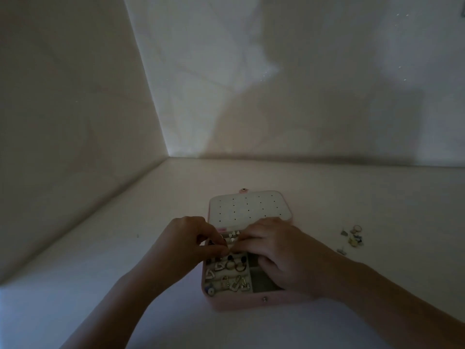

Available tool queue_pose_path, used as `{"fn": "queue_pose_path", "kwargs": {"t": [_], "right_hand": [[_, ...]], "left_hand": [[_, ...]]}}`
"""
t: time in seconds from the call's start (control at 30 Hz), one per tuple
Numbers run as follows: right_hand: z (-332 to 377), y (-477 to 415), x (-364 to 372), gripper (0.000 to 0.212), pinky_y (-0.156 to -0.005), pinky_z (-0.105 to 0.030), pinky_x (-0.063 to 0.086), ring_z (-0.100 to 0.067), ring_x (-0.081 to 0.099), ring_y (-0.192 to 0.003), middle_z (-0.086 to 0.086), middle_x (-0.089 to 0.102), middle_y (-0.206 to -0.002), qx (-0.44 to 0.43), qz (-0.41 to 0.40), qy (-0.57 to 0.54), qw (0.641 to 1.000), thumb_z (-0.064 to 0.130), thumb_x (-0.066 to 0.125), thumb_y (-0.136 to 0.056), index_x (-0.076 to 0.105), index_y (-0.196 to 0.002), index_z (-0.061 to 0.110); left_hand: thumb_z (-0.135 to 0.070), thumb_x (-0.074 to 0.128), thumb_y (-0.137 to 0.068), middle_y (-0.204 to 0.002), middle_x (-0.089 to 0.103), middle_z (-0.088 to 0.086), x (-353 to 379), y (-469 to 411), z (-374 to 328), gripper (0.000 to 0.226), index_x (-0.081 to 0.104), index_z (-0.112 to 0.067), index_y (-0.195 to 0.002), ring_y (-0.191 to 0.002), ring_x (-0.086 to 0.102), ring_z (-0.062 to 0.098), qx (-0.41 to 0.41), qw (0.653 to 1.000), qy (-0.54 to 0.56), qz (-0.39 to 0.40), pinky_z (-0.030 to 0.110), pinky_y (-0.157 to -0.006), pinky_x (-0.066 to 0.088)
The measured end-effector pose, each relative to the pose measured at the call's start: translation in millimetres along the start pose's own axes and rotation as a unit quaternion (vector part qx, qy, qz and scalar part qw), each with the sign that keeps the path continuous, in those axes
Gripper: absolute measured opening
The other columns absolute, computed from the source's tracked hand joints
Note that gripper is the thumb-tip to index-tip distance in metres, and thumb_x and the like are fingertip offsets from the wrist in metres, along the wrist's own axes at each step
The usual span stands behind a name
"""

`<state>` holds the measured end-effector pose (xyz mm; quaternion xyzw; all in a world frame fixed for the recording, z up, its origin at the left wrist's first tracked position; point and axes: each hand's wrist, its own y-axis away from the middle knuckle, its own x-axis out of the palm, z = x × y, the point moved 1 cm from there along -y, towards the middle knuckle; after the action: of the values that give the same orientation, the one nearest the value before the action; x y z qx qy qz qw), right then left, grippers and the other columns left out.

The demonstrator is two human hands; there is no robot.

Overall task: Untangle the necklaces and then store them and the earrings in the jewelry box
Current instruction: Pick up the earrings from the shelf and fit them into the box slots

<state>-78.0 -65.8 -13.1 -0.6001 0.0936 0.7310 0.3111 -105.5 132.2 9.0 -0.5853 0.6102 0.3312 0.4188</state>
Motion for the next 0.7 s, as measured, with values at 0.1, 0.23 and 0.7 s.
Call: {"fn": "queue_pose_path", "kwargs": {"t": [0.1, 0.23, 0.7], "right_hand": [[-1, 1, -1, 0.059, -0.089, -0.047, 0.048, -0.019, 0.052, -0.108, 0.005, 0.060, -0.122, -0.003, 0.002, -0.008, 1.000, 0.030, 0.020, -0.080, 0.062, -0.122, 0.024], [-3, 2, 1, 0.048, -0.084, -0.047, 0.050, -0.023, 0.055, -0.102, 0.002, 0.064, -0.118, -0.026, -0.011, 0.014, 0.999, 0.014, 0.032, -0.086, 0.065, -0.120, 0.020], [-64, 64, -98, 0.017, -0.057, -0.015, 0.045, -0.001, 0.062, -0.065, 0.012, 0.066, -0.073, 0.283, 0.040, -0.013, 0.958, 0.025, 0.083, -0.072, 0.069, -0.075, 0.033]], "left_hand": [[-0.034, 0.074, -0.077, -0.074, 0.056, -0.014, 1, -1, 2, 0.016, 0.062, -0.041, -0.070, -0.060, 0.045, 0.001, -0.001, 1.000, 0.024, 0.004, 0.006, -0.056, 0.036], [-0.031, 0.075, -0.077, -0.072, 0.056, -0.011, 2, -1, 3, 0.019, 0.062, -0.041, -0.068, -0.060, 0.047, 0.001, 0.012, 0.999, 0.039, -0.002, 0.010, -0.060, 0.041], [-0.033, 0.068, -0.083, -0.083, 0.062, -0.014, 0, 5, -5, 0.010, 0.062, -0.041, -0.087, -0.076, 0.058, 0.002, 0.027, 0.988, 0.115, -0.100, 0.010, -0.059, 0.044]]}}
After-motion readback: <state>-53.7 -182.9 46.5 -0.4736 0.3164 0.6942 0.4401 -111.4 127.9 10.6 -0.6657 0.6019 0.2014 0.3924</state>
